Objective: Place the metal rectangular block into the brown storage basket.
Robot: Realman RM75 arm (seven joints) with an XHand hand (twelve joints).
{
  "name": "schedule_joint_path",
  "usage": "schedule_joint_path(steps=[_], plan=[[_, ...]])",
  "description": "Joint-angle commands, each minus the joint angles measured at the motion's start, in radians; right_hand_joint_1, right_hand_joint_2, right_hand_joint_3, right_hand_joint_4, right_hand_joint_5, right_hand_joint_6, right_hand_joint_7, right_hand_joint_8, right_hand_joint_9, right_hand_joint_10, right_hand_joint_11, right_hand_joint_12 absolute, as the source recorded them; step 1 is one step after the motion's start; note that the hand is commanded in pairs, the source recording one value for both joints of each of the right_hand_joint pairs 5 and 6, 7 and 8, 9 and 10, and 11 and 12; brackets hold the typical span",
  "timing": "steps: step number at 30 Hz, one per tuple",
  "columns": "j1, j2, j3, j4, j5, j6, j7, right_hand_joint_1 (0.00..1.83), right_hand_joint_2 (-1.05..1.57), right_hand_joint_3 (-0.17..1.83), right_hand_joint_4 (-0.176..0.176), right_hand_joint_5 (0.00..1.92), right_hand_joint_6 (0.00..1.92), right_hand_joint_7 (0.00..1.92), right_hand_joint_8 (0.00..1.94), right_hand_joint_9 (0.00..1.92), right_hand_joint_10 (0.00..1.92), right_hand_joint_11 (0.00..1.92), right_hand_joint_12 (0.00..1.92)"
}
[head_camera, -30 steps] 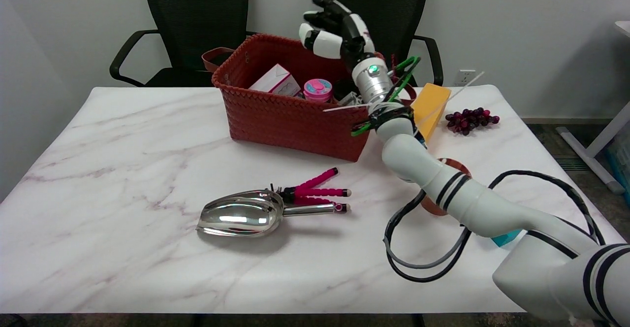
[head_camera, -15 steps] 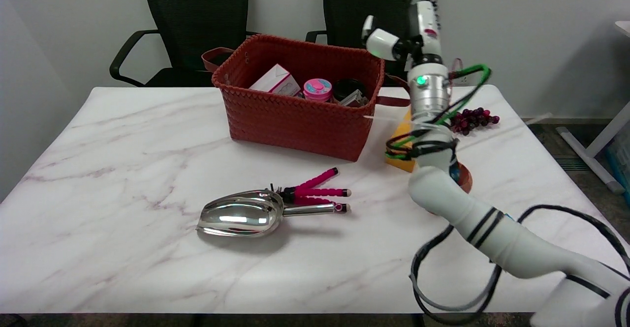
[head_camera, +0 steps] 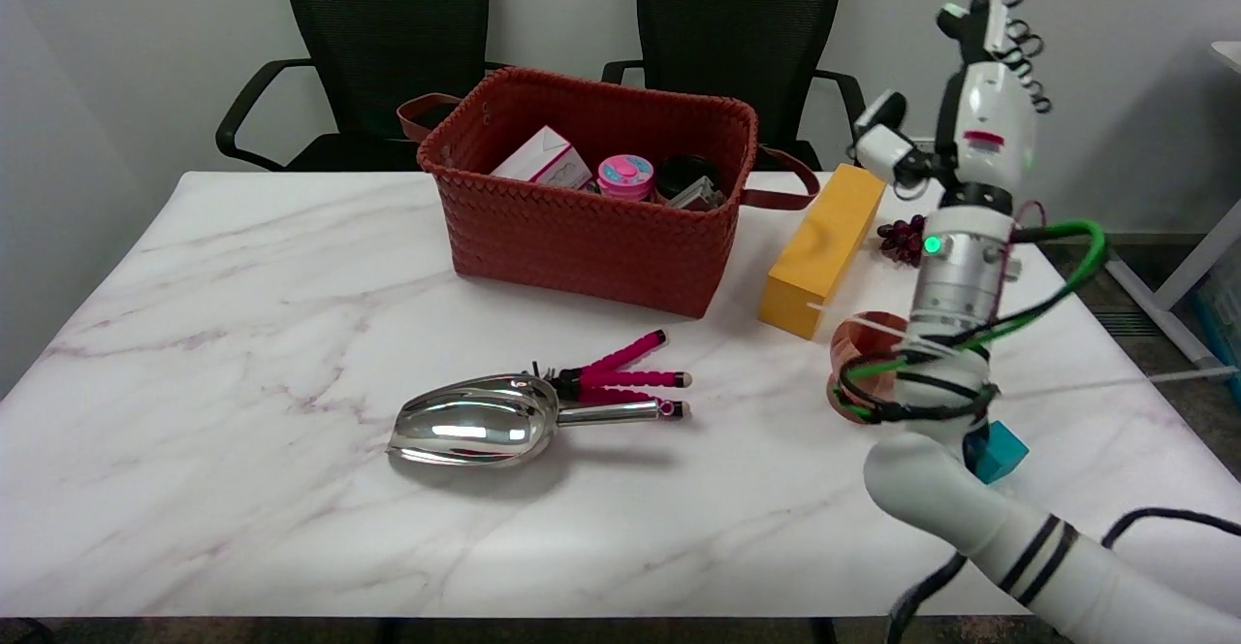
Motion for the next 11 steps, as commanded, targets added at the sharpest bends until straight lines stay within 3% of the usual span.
schedule_joint_path(steps=[1,11], plan=[[-0.298,0.038,0.053,0.038,-0.085,0.285,-0.275,1.33,0.76,1.22,0.0,0.05,0.05,0.44,0.44,0.25,0.25,0.2,0.2],[-0.353,0.026,0.043,-0.081,-0.052,0.379,-0.262,1.33,0.74,1.28,0.0,0.04,0.04,0.45,0.45,0.26,0.26,0.21,0.21]])
